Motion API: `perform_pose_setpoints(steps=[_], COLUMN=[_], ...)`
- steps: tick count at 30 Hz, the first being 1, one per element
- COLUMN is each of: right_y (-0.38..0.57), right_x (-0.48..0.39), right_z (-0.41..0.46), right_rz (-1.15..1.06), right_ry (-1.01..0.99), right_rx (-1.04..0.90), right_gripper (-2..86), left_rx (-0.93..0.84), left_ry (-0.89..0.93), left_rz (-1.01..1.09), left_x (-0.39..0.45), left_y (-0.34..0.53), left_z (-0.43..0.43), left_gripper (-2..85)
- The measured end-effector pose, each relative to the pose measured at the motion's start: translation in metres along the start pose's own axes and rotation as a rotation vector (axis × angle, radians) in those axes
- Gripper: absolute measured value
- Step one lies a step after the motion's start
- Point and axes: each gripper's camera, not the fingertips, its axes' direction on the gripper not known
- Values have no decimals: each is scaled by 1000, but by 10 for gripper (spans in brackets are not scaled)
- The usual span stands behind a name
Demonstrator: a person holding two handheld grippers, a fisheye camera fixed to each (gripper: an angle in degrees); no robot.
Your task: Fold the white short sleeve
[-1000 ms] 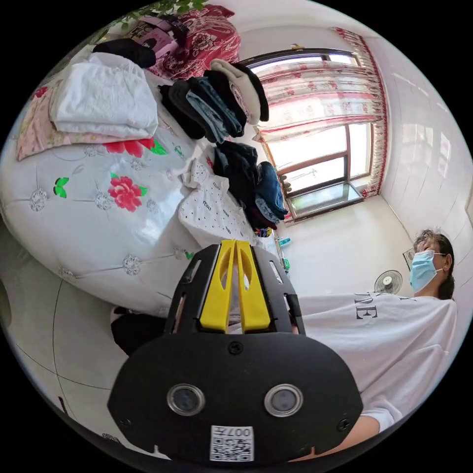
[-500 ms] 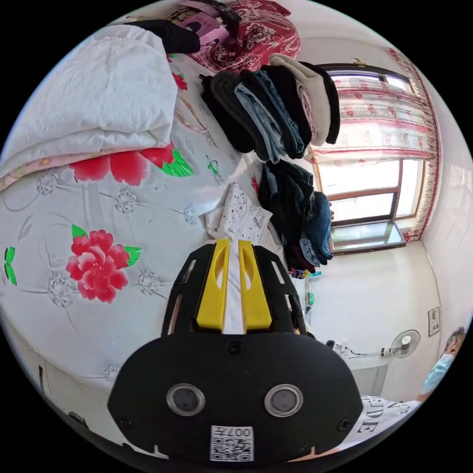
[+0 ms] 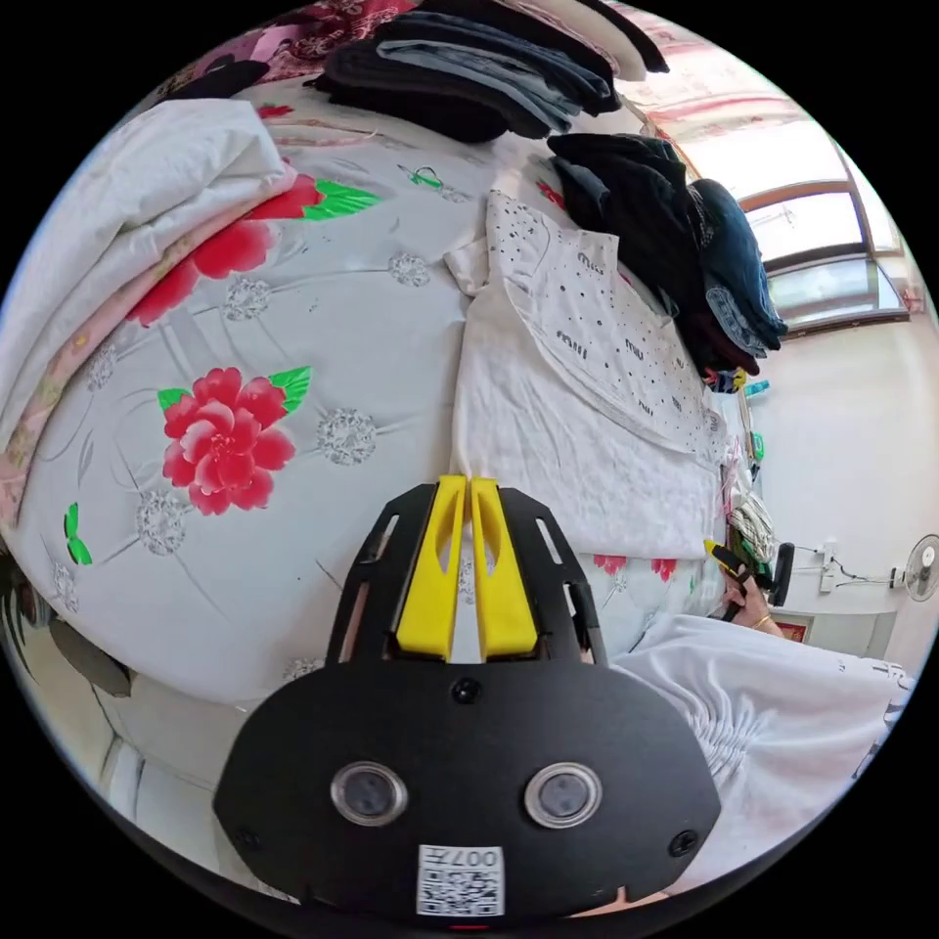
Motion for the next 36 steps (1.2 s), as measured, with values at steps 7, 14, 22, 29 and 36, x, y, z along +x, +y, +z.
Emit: perform_pose_setpoints(steps=[7,14,22,29,36], right_y=[23,48,-13,-48,-78], right_x=[-6,-35,-142,-236,-283], right_z=[-9,36,114,173,233], right_rz=[-65,-114,-337,-567,-620], right_ry=[-53,207,-23,-92,-99], right_rx=[12,42,83,57,0], right_gripper=[-1,3,0,-1,2], left_rx=[-93,-6,161,75,425], left_ry=[12,116,269,177,441], left_rz=[80,-132,-212,-171,-422], left_x=[3,-47,-90,-103,-169], left_y=[10,60,-34,-84,-31], left_z=[-31,-39,-43,-33,-76], left_gripper=[-8,50,101,0,-9])
